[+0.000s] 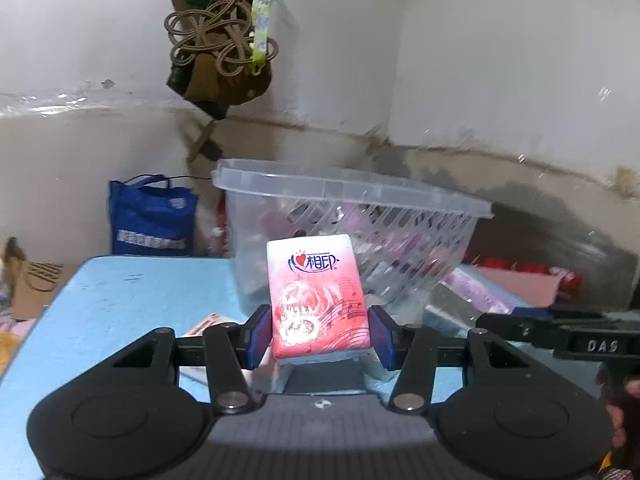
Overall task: Organize objects
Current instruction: 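Grasp the purple box with the right tool while the left tool grasps the pink tissue pack, then lift both held items over the white basket and open both tools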
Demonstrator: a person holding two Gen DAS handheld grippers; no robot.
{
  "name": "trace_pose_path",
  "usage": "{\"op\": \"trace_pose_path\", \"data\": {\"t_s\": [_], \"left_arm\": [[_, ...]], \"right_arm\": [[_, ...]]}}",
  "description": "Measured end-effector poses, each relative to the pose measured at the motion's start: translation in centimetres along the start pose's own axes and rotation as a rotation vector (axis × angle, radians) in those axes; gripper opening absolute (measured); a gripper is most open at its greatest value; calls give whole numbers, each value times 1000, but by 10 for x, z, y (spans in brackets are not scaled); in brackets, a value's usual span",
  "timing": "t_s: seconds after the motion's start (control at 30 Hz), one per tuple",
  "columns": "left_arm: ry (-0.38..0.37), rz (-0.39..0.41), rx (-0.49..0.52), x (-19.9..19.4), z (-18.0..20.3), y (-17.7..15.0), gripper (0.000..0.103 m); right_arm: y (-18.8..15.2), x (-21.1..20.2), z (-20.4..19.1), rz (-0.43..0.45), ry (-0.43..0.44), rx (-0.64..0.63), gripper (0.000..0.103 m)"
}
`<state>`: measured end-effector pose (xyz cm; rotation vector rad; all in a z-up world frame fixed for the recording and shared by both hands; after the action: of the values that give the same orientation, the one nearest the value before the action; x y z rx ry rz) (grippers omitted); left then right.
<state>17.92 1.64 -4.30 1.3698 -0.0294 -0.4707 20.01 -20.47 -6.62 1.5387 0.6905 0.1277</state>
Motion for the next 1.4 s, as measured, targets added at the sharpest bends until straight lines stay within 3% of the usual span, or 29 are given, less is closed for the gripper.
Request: {"op": "trace_pose_path", "data": {"t_s": [0.1,0.17,0.87,1.0,1.23,1.4], "left_arm": [[-30,65,-8,-9,1,4,55],[-12,83,5,-11,2,3,55],[6,78,14,-16,2,-1,55],[-30,91,-16,-26,6,4,55],[-76,172,-5,-48,14,51,55],[-121,162,-8,-6,13,116,55]], "right_arm": [[1,-5,-2,43,0,-15,47],[2,-6,-2,56,3,-11,47],[9,-19,0,158,-23,13,47],[16,-32,-1,190,-31,15,47],[58,-54,-5,259,1,5,47],[122,-18,-7,216,-55,-62,47]]}}
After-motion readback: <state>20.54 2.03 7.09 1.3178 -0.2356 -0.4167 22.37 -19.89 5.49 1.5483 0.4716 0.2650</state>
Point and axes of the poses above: each gripper's, at about its wrist camera, not at the fingertips, and x roughly the way its jaws point, z to its right, y to its top, the point moved 8 cm from there along x, roughly the way its jaws point, and after that the axes turned 7 degrees about -y, right-handed, at the moved point
